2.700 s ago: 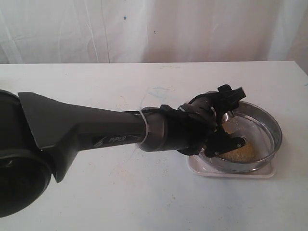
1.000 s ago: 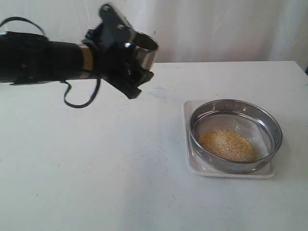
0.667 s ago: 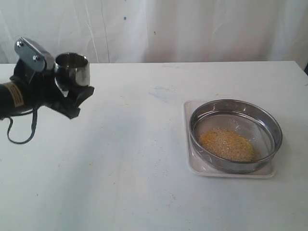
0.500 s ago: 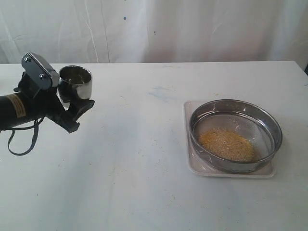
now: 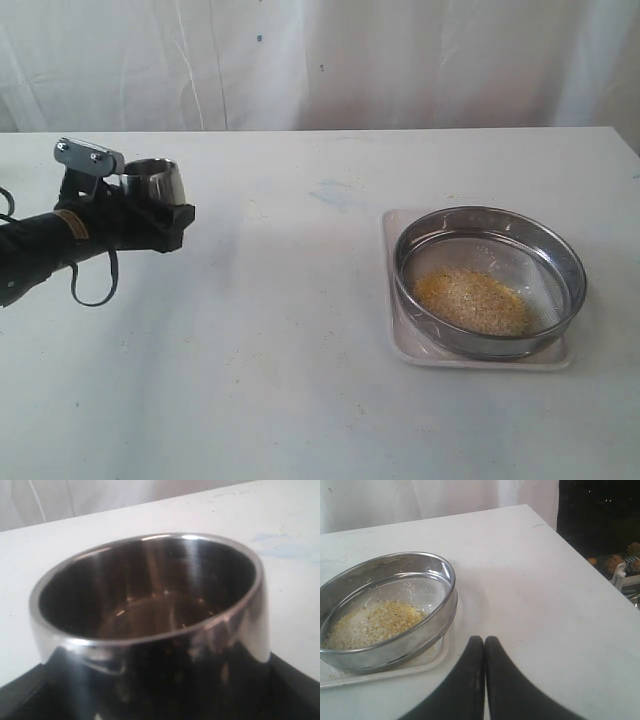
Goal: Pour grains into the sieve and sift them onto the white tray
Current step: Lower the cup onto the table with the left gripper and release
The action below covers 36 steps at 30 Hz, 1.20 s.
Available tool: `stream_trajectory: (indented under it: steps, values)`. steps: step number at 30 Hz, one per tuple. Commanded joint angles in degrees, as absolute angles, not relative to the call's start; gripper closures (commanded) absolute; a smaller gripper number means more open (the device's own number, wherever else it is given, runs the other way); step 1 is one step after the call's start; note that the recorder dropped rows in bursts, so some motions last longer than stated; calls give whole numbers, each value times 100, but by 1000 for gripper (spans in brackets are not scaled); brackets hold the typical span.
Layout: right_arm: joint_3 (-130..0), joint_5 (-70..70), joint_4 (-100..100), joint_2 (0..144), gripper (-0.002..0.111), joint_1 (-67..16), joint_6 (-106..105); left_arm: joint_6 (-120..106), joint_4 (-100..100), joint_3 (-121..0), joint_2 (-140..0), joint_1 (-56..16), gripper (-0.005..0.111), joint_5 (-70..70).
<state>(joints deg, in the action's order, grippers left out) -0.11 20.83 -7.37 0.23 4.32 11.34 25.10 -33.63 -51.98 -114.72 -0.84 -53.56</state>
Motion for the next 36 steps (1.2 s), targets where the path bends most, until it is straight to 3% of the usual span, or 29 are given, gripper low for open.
stream_trajectory:
  steps: [1,7,12,18,24,26,29,36]
  values:
    - [0,2013,-754,0,108,459,1139,2443,-3956,-5405,-11831,-74,107,-5816]
    - [0,2013,-754,0,108,459,1139,1701,-4322,-5544,-12155,-74,107,-5873]
    - [0,2013,-754,0,108,459,1139,1457,-4462,-5544,-12389,-74,92,-6068]
    - [0,2013,-754,0,108,459,1139,1457,-4462,-5544,-12473,-74,61,-6047]
    - [0,2013,-754,0,108,459,1139,1091,-3714,-5544,-12473,-74,11,-6316]
    - [0,2013,-754,0,108,459,1139,698,-3329,-5544,-12421,-38,1,-6849]
    - [0,2013,-754,0,108,459,1139,1795,-3685,-5513,-12172,71,1,-6996]
    - [0,2013,-754,0,108,459,1139,1599,-4065,-5539,-11467,100,1,-6996]
